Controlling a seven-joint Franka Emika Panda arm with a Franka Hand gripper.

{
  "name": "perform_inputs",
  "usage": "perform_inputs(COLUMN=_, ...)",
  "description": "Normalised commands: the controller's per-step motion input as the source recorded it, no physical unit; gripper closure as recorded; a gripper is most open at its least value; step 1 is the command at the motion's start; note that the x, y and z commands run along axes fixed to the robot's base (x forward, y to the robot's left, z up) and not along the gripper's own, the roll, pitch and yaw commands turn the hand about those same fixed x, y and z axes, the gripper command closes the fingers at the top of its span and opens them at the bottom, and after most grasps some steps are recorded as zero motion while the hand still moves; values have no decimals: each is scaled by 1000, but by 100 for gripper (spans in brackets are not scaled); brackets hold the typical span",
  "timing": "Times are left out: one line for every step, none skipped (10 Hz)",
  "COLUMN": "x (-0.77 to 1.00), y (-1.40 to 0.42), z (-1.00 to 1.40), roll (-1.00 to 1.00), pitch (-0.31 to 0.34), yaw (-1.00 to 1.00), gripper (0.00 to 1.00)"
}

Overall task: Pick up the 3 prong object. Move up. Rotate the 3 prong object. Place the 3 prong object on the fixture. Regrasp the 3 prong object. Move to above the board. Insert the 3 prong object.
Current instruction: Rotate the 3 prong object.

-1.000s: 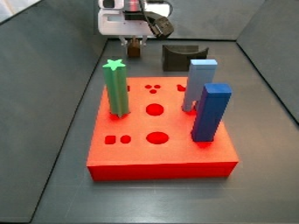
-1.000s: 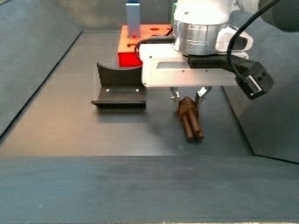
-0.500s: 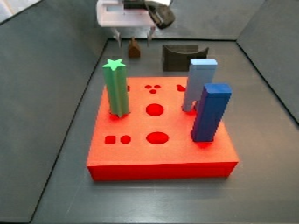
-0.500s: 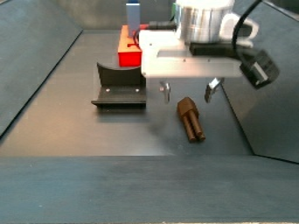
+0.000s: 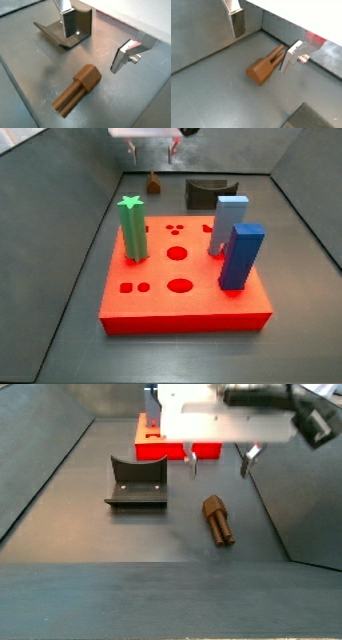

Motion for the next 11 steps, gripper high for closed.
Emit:
perform_inputs(x=-32, y=9, z=522, roll=78, pitch=68, yaw=-14, gripper=0)
perform_inputs(x=0, y=0, z=0, roll=0, pitch=0, yaw=1000, gripper=0)
perform_inputs(x=1, y=-5, z=-203, roll=1, pitch=1, yaw=1000, gripper=0)
perform_inputs(x=20, y=-3, z=-256, roll=2, pitch=0, yaw=1000, gripper=0)
perform_inputs(x=53, y=4, z=-166, roll=2, pitch=-3, yaw=1000, gripper=0)
perform_inputs(x=51, y=5, z=-81, roll=1, pitch=-3, yaw=1000, gripper=0)
perform_inputs(x=37, y=4, z=-36, roll=1, pitch=-4, yaw=1000, gripper=0)
perform_inputs(x=33, y=4, z=-33, roll=1, pitch=-4, yaw=1000, gripper=0)
perform_inputs(x=33, y=4, z=-32, roll=1, pitch=-5, yaw=1000, gripper=0)
perform_inputs(x=34, y=4, z=-31, roll=1, pitch=-5, yaw=1000, gripper=0)
perform_inputs(x=34, y=4, z=-30, roll=1, pitch=-5, yaw=1000, gripper=0)
